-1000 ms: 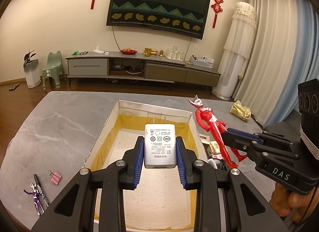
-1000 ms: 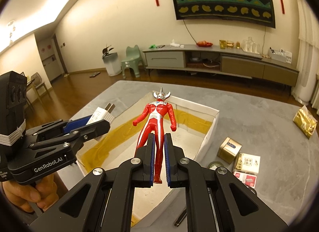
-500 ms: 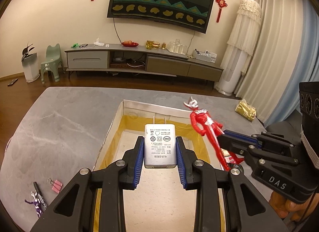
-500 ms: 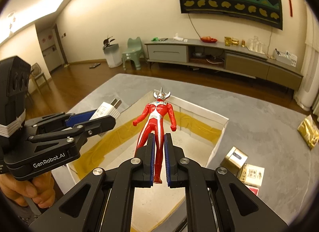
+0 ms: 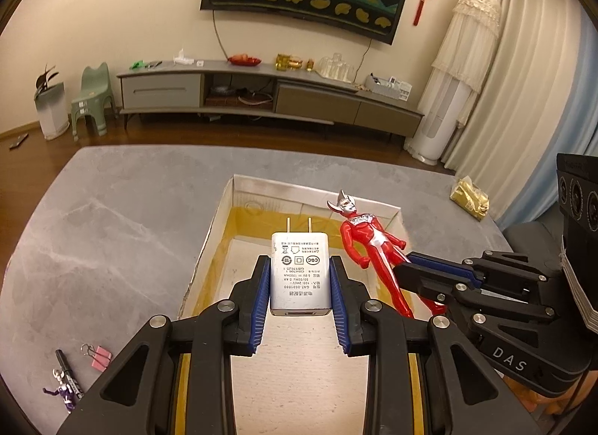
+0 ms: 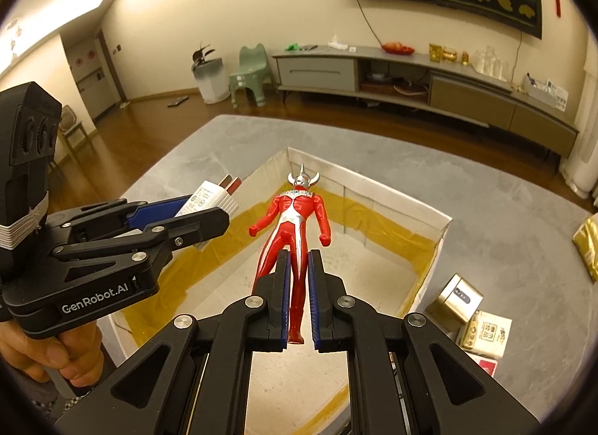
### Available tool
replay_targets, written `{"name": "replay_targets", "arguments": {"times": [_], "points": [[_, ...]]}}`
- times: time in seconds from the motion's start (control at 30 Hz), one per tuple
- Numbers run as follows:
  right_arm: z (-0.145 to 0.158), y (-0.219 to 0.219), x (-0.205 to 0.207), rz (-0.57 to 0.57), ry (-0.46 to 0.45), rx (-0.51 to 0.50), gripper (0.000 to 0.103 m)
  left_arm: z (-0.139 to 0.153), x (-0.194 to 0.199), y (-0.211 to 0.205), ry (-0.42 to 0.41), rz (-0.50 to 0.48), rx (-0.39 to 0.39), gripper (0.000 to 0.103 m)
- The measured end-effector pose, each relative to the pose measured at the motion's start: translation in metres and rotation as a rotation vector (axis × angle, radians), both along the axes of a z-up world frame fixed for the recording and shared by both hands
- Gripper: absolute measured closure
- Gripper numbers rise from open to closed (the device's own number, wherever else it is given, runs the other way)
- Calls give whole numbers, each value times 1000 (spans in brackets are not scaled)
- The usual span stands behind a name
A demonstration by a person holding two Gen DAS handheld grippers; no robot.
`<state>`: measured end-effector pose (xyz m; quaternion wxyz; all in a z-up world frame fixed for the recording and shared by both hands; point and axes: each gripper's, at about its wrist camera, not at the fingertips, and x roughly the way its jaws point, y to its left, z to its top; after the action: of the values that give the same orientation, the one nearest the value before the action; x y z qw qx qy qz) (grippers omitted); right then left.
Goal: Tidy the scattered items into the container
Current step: 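Carry the charger and red figure together over the white box, then open both tools to drop the charger and red figure into the box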
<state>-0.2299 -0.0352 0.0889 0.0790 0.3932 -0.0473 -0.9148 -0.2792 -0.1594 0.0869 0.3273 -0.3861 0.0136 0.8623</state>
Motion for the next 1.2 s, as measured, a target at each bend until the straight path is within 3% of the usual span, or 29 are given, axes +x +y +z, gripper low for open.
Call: {"name": "replay_targets", "arguments": {"times": [0.47,0.73,1.2], "points": [[-19,13,-37,8,-116,-46,94,-28,-32,22,-98,-16,-75,72],[-33,8,-51,46,-188,27,94,-47,-47,40,-131,-23,-160,71],[-46,8,-77,42,-224,115,93,-67,-76,62,-132,7,-255,71]]}}
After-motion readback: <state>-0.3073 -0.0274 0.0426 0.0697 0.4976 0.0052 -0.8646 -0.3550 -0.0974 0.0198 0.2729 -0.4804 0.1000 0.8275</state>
